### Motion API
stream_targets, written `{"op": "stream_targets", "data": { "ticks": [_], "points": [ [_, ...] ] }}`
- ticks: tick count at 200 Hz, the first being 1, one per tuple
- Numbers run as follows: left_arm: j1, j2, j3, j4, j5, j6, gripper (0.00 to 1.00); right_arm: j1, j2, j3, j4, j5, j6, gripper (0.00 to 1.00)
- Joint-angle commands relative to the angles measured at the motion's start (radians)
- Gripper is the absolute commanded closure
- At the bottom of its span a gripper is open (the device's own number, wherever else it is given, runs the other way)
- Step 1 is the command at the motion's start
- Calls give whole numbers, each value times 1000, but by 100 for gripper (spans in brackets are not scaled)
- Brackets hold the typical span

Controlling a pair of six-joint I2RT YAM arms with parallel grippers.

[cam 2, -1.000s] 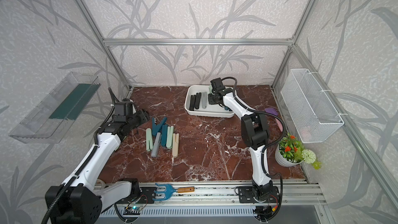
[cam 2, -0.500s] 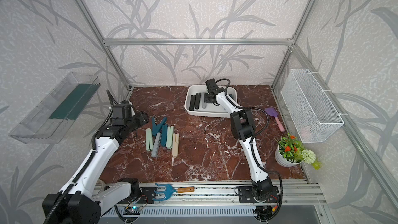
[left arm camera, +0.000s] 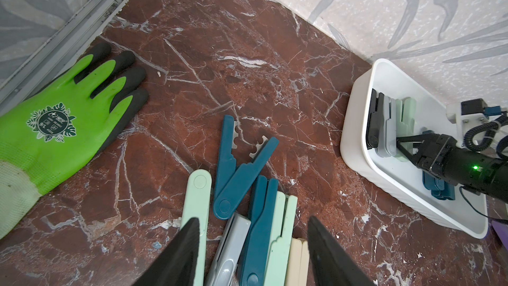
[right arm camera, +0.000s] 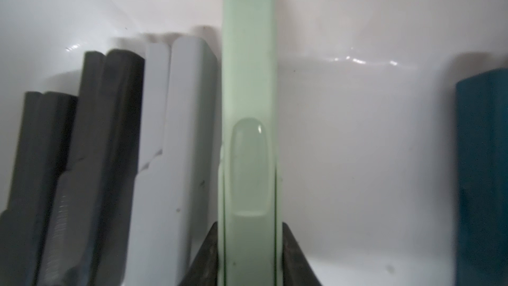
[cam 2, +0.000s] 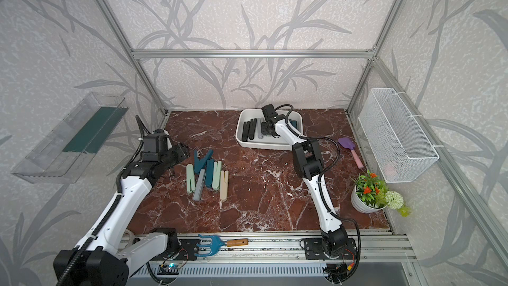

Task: Put the pruning pliers into the storage box
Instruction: Place the pruning pliers in the storage box.

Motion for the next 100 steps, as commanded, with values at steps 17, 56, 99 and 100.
{"op": "stream_targets", "data": {
  "ticks": [17, 56, 99, 100],
  "points": [
    [2, -18, -12, -12, -23, 14, 37, 8, 24, 41, -17, 16, 16, 76],
    [2, -19, -13, -11, -20, 15, 38, 11, 38, 64, -35, 14, 27, 75],
    [2, -20, -12, -10, -18, 16, 37, 17, 26, 70, -39, 14, 31, 69],
    [2, -20, -12, -10, -17, 16, 37, 18, 25, 71, -40, 13, 32, 68]
  ]
}}
